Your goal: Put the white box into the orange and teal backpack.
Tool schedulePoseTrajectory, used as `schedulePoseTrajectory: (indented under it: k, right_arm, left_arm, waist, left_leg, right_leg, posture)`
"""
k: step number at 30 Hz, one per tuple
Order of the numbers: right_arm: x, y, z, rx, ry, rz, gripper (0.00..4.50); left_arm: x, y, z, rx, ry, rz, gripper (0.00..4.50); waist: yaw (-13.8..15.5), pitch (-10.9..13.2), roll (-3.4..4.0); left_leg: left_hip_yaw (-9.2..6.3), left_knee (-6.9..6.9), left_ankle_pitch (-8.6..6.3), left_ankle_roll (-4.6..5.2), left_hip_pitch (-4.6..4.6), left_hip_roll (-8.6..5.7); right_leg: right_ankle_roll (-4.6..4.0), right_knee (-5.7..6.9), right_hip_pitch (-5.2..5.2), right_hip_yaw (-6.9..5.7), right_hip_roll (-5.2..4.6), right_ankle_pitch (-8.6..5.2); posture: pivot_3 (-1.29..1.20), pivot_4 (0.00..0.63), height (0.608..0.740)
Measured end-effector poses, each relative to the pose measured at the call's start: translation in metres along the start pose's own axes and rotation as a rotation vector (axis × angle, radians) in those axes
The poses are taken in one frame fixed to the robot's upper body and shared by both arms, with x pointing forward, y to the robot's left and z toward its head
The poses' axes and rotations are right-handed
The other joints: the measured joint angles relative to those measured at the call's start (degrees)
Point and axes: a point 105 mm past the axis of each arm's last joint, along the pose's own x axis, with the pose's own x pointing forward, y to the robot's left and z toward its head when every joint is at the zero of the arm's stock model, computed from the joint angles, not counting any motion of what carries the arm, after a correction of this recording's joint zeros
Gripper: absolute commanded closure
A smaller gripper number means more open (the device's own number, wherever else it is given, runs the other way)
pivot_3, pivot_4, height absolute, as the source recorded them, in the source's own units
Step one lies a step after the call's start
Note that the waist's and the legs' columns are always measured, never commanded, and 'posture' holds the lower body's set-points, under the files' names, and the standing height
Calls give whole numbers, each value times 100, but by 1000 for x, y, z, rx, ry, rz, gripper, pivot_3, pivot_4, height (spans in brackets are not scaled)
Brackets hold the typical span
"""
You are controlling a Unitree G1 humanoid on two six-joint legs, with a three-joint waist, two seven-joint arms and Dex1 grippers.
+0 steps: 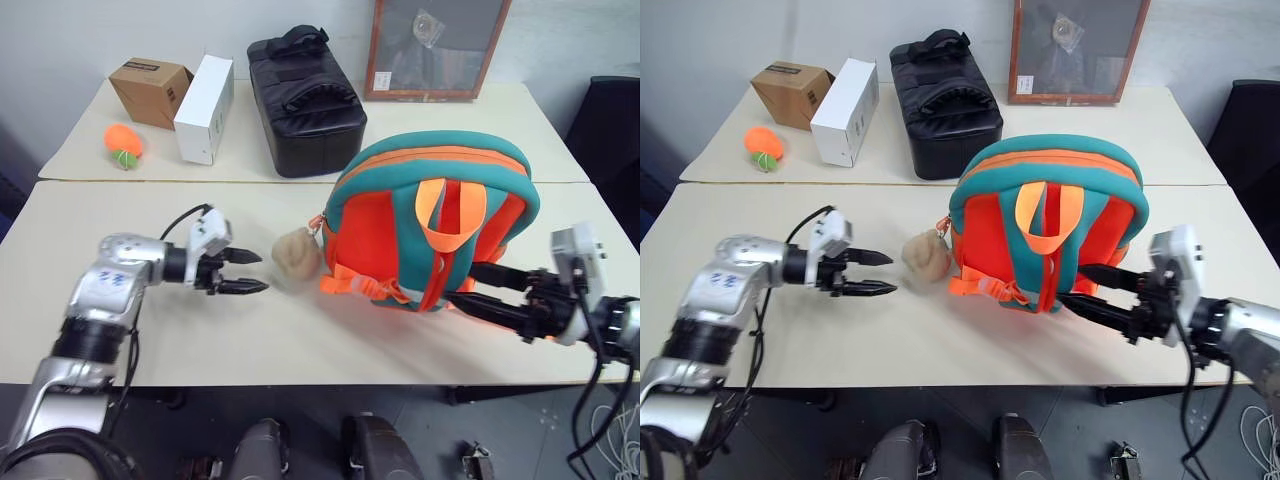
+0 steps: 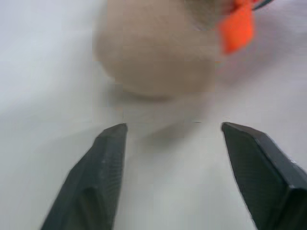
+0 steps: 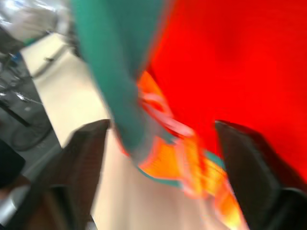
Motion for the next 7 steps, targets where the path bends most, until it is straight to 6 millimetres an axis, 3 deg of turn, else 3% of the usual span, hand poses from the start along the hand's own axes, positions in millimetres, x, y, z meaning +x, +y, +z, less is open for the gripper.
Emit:
schedulePoseTrajectory:
  k: [3, 5, 7]
  right_arm:
    - [-40, -15, 8, 7, 61, -38, 0]
    - [-68, -29, 27, -15, 47, -99, 0]
    - [-83, -37, 43, -51, 22, -133, 0]
  left_arm:
    - [-35, -9, 9, -18, -28, 35, 24]
    - [-62, -9, 26, -11, -68, 101, 24]
    - [-83, -15, 49, 9, -123, 128, 24]
  waist:
    - [1, 0, 0]
    - [1, 0, 0]
    - [-10, 0, -1]
  left_leg:
    - [-3, -6, -6, 10, 7, -1]
    - [-9, -7, -10, 17, 16, 0]
    - [-14, -15, -16, 16, 47, 2]
  right_leg:
    - [-1, -9, 11, -3, -2, -1]
    - [-2, -14, 23, -9, -2, -1]
    - [-7, -26, 57, -13, -2, -4]
  posture:
    - [0, 150, 740]
    - [0, 150, 740]
    - [0, 150, 740]
